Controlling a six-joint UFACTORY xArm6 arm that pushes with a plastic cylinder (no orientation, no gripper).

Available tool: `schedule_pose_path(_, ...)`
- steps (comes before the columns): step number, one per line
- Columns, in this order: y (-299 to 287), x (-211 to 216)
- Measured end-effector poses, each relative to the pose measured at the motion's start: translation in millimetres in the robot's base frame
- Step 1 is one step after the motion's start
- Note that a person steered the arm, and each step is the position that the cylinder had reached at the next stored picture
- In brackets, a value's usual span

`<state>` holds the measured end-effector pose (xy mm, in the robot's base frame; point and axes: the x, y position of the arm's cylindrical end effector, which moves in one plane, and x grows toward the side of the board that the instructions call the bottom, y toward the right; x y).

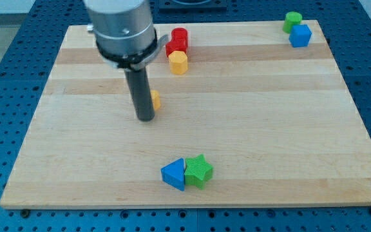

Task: Put yellow blocks together

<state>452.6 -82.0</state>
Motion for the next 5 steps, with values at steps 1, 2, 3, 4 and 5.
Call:
schedule_pose_path(1, 40, -24)
schedule_pose_path(2, 38, -15)
schedule_pose_path(3, 8, 13)
schedule_pose_path(4, -24, 8)
schedule_pose_path(5, -10, -22)
